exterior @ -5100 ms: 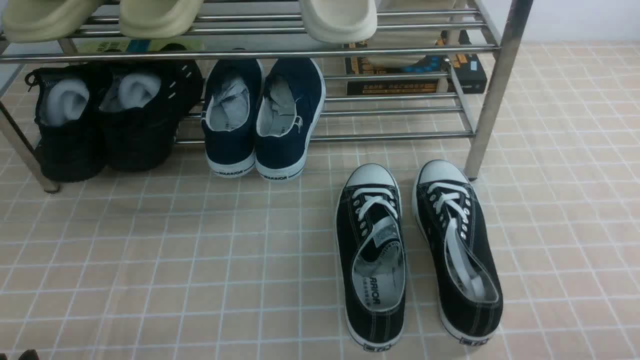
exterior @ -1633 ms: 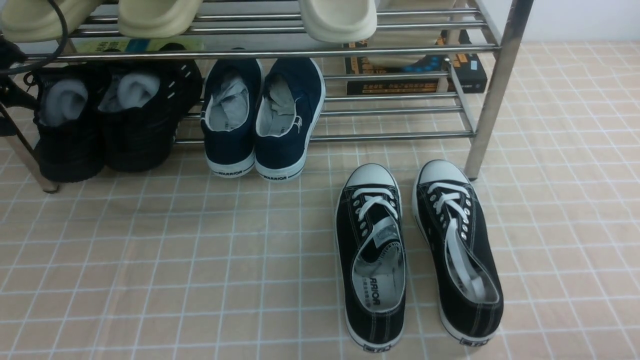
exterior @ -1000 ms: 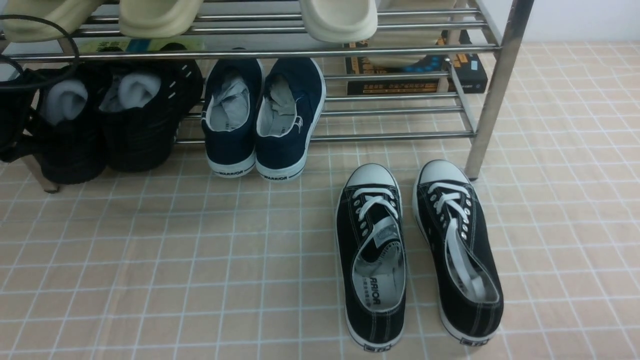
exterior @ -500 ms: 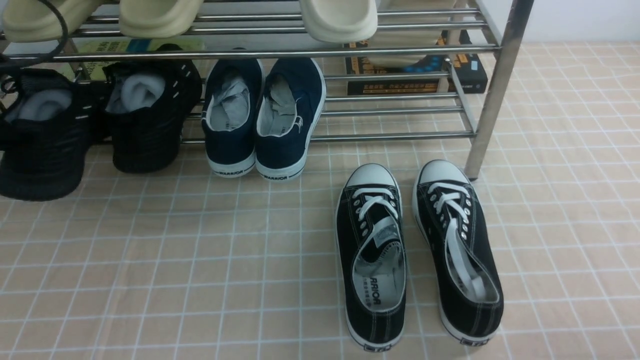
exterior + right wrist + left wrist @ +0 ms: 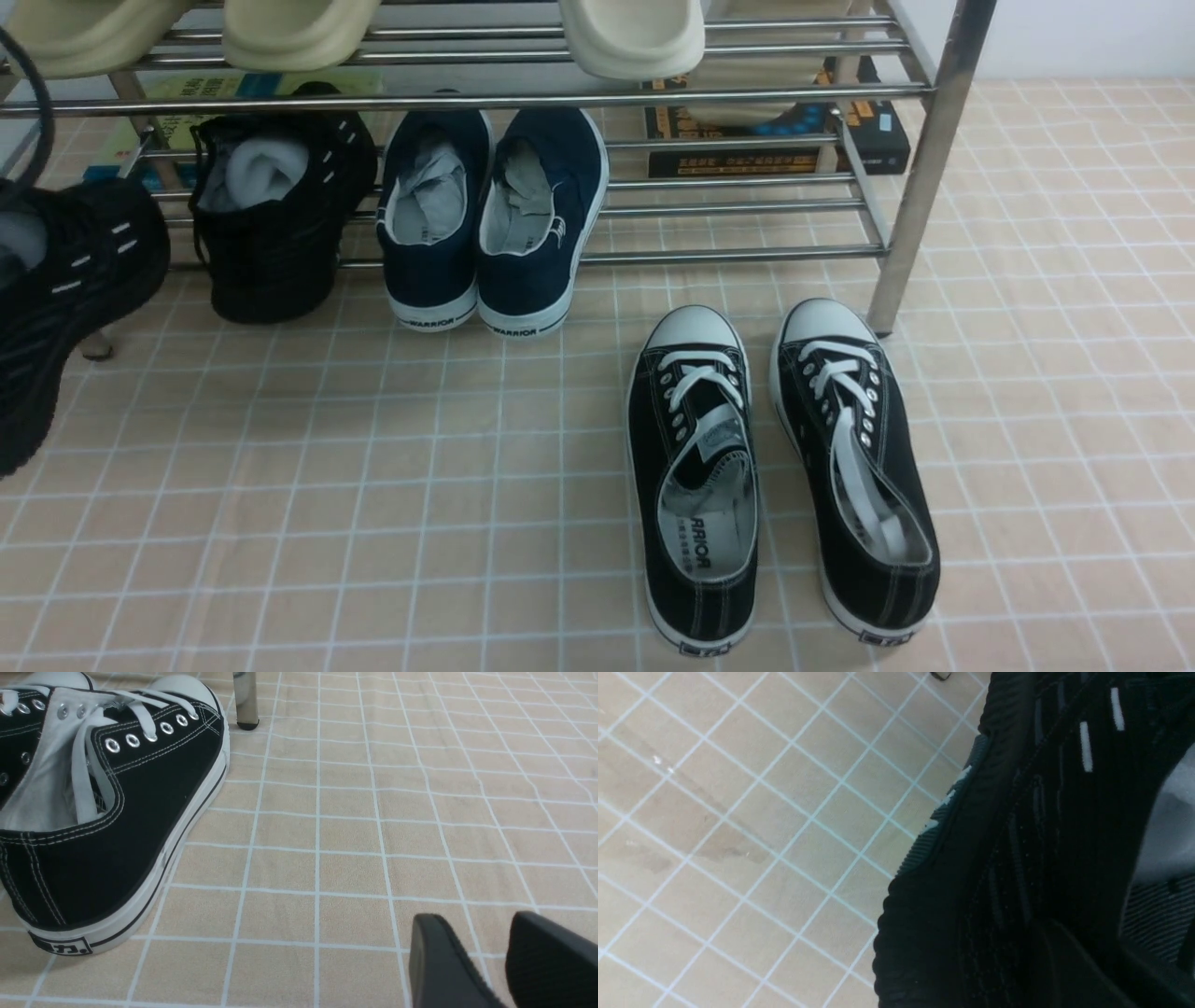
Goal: Take the shoes off the shelf from the light coffee tablecloth by hand.
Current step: 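Set the held shoe down on the floor in front of the rack with the left gripper, then grasp the leftmost shoe on the bottom shelf of the shoe rack with the left gripper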
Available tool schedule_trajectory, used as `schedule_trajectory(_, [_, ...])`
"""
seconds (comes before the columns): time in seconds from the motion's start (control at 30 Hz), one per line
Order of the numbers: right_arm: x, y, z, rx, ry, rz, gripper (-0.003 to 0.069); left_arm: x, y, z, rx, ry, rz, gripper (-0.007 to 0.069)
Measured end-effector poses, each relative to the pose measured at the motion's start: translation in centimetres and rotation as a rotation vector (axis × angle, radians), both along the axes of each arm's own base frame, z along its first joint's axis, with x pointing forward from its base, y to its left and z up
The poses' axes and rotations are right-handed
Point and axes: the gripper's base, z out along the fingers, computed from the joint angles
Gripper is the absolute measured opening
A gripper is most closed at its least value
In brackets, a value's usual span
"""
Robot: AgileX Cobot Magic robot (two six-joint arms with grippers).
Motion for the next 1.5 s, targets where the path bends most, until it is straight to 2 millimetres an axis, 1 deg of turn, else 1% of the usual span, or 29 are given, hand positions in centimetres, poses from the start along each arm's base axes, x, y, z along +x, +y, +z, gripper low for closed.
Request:
schedule_trajectory(0.07, [0.0, 0.0, 0.0, 0.0, 0.0, 0.0, 0.0239, -0.5, -0.2, -0.8, -0.005, 0.009, 0.006, 0.0032])
schedule_trajectory(0.1, [0.0, 0.0, 0.0, 0.0, 0.0, 0.0, 0.0239, -1.1, -0.3, -2.1, -0.011, 0.019, 0.017, 0.0032])
schedule_trajectory(0.17, [0.0, 0.0, 0.0, 0.0, 0.0, 0.0, 0.0239, -1.4, -0.4, -3.2, -0.019, 0.021, 0.031, 0.0032])
schedule_trajectory(0.2, [0.0, 0.0, 0.0, 0.0, 0.0, 0.0, 0.0239, -1.8, -0.5, -4.6, -0.023, 0.026, 0.045, 0.0032])
schedule_trajectory(0.23, [0.0, 0.0, 0.0, 0.0, 0.0, 0.0, 0.0239, -1.9, -0.5, -5.5, -0.023, 0.025, 0.051, 0.0032])
schedule_trajectory(0.27, [0.0, 0.0, 0.0, 0.0, 0.0, 0.0, 0.0239, -1.9, -0.5, -5.6, -0.02, 0.025, 0.051, 0.0032])
schedule_trajectory(0.33, [0.0, 0.0, 0.0, 0.0, 0.0, 0.0, 0.0239, -2.1, -0.4, -7.5, -0.012, 0.014, 0.062, 0.0033])
schedule_trajectory(0.37, [0.0, 0.0, 0.0, 0.0, 0.0, 0.0, 0.0239, -2.1, -0.4, -7.8, -0.011, 0.013, 0.064, 0.0033])
schedule_trajectory(0.5, [0.0, 0.0, 0.0, 0.0, 0.0, 0.0, 0.0239, -2.0, -0.3, -10.8, -0.011, 0.032, 0.078, 0.0039])
schedule_trajectory(0.6, [0.0, 0.0, 0.0, 0.0, 0.0, 0.0, 0.0239, -1.8, -0.1, -11.9, -0.004, 0.081, 0.063, 0.0053])
schedule_trajectory(0.7, [0.0, 0.0, 0.0, 0.0, 0.0, 0.0, 0.0238, -1.8, 0.0, -12.1, 0.019, 0.099, 0.041, 0.0096])
schedule_trajectory(0.73, [0.0, 0.0, 0.0, 0.0, 0.0, 0.0, 0.0239, -1.8, 0.1, -12.1, 0.037, 0.1, 0.031, 0.0127])
schedule_trajectory(0.77, [0.0, 0.0, 0.0, 0.0, 0.0, 0.0, 0.0239, -1.8, 0.1, -12.1, 0.038, 0.099, 0.03, 0.0133])
schedule_trajectory(0.8, [0.0, 0.0, 0.0, 0.0, 0.0, 0.0, 0.0239, -1.8, 0.2, -12.0, 0.06, 0.099, 0.02, 0.0186])
schedule_trajectory(0.83, [0.0, 0.0, 0.0, 0.0, 0.0, 0.0, 0.0239, -1.8, 0.2, -12.0, 0.065, 0.098, 0.019, 0.0194])
schedule_trajectory(0.87, [0.0, 0.0, 0.0, 0.0, 0.0, 0.0, 0.0239, -1.7, 0.4, -11.7, 0.088, 0.1, 0.01, 0.0263])
schedule_trajectory(0.9, [0.0, 0.0, 0.0, 0.0, 0.0, 0.0, 0.0239, -1.7, 0.4, -11.4, 0.095, 0.107, 0.006, 0.0293])
schedule_trajectory(1.0, [0.0, 0.0, 0.0, 0.0, 0.0, 0.0, 0.0239, -1.2, 0.7, -9.9, 0.117, 0.104, -0.001, 0.0377])
schedule_trajectory(1.03, [0.0, 0.0, 0.0, 0.0, 0.0, 0.0, 0.0239, -0.9, 0.8, -8.8, 0.126, 0.094, -0.002, 0.0404])
schedule_trajectory(1.1, [0.0, 0.0, 0.0, 0.0, 0.0, 0.0, 0.0239, -0.2, 1.1, -6.4, 0.136, 0.065, -0.001, 0.0429])
schedule_trajectory(1.13, [0.0, 0.0, 0.0, 0.0, 0.0, 0.0, 0.0239, -0.2, 1.1, -6.5, 0.131, 0.072, -0.001, 0.0431])
schedule_trajectory(1.17, [0.0, 0.0, 0.0, 0.0, 0.0, 0.0, 0.0239, 0.8, 1.2, -4.0, 0.116, 0.031, 0.006, 0.044])
schedule_trajectory(1.2, [0.0, 0.0, 0.0, 0.0, 0.0, 0.0, 0.0239, 1.2, 1.3, -3.7, 0.099, 0.035, 0.007, 0.0442])
schedule_trajectory(1.23, [0.0, 0.0, 0.0, 0.0, 0.0, 0.0, 0.0239, 2.0, 1.2, -2.1, 0.077, 0.002, 0.004, 0.0444])
schedule_trajectory(1.27, [0.0, 0.0, 0.0, 0.0, 0.0, 0.0, 0.0239, 2.7, 1.0, -1.3, 0.053, -0.007, -0.012, 0.0446])
schedule_trajectory(1.4, [0.0, 0.0, 0.0, 0.0, 0.0, 0.0, 0.0239, 6.0, -0.6, -0.2, -0.032, -0.032, -0.11, 0.0446])
schedule_trajectory(1.43, [0.0, 0.0, 0.0, 0.0, 0.0, 0.0, 0.0239, 7.3, -1.8, -0.3, -0.05, -0.034, -0.162, 0.0446])
schedule_trajectory(1.5, [0.0, 0.0, 0.0, 0.0, 0.0, 0.0, 0.0239, 9.3, -3.2, -0.5, -0.064, -0.044, -0.217, 0.0446])
